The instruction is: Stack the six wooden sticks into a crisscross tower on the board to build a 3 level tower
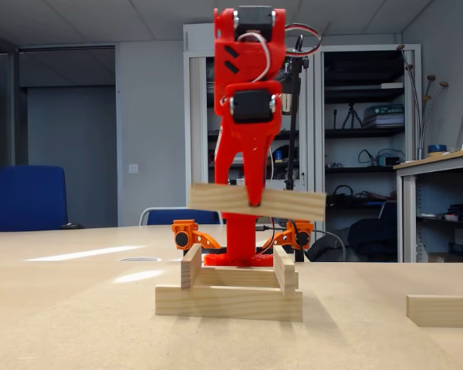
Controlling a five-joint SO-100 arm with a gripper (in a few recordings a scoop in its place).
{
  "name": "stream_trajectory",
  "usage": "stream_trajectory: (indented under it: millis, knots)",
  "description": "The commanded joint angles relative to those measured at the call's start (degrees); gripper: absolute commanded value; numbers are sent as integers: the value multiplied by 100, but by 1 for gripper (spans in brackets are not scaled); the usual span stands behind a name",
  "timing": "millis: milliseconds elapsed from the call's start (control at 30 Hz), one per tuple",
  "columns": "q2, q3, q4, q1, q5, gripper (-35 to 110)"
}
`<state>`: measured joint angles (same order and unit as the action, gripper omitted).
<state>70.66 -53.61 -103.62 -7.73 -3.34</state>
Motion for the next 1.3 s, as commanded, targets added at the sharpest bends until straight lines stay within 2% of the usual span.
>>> stream_trajectory:
  millis: [0, 433, 1000, 1267]
  knots:
    - [-158, 343, -44, 149, 193, 0]
    - [-1380, 1854, -44, 185, 105, 0]
    - [-1784, 2074, -53, -9, -158, 1]
    - [-1811, 2013, -79, -18, -220, 9]
